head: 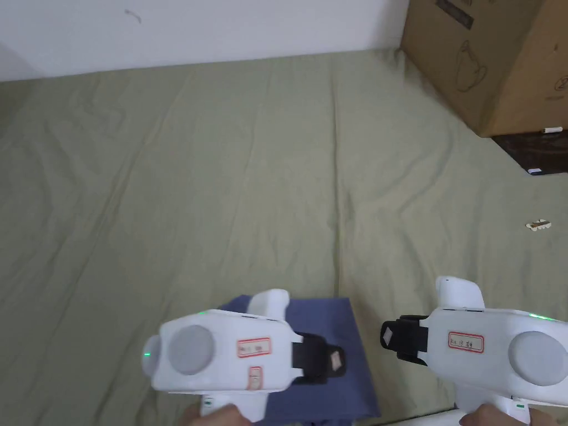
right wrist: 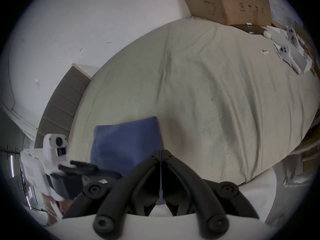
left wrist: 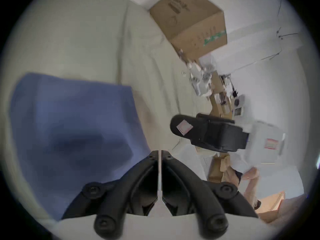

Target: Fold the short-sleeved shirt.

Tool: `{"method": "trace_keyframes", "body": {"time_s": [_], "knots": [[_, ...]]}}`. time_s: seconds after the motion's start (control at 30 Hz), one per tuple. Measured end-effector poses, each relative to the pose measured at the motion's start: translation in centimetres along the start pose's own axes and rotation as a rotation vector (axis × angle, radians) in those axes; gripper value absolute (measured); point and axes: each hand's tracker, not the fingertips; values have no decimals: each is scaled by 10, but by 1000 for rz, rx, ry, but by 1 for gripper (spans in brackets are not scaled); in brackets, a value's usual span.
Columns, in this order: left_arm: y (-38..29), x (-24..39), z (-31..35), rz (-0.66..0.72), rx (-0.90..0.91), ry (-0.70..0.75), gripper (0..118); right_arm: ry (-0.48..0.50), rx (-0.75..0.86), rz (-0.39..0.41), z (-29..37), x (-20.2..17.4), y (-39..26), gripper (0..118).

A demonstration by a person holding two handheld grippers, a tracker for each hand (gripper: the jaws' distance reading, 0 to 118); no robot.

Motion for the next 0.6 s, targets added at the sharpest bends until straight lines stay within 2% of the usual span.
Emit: {"method": "trace_keyframes", "body": {"time_s": [0.13, 0.23, 0.3, 0.37, 0.4, 0.43, 0.47, 0.5, 0.53, 0.57, 0.6], "knots": [[-1, -35, 61, 51, 119, 31, 3, 60, -4, 105, -4, -33, 9, 0], [-10, -69, 89, 146, 171, 43, 3, 83, -30, 200, -13, -66, 13, 0], [-19, -88, 100, 204, 191, 74, 3, 76, -70, 264, -31, -81, 8, 0], [-27, -101, 104, 220, 194, 87, 3, 65, -124, 289, -51, -88, 2, 0], [-31, -106, 103, 235, 193, 81, 4, 22, -143, 289, -61, -90, -2, 0], [-33, -111, 102, 252, 187, 75, 11, -18, -152, 304, -72, -88, -6, 0], [-37, -115, 101, 278, 176, 61, 25, -70, -168, 325, -81, -89, -10, 0], [-38, -119, 98, 296, 158, 50, 47, -68, -179, 314, -87, -87, -13, 0], [-39, -122, 96, 301, 143, 40, 82, -48, -179, 299, -88, -86, -13, 0], [-40, -124, 92, 299, 133, 29, 101, -36, -179, 278, -89, -83, -14, 0], [-41, -126, 88, 297, 123, 18, 111, -38, -173, 281, -87, -84, -13, 0]]}}
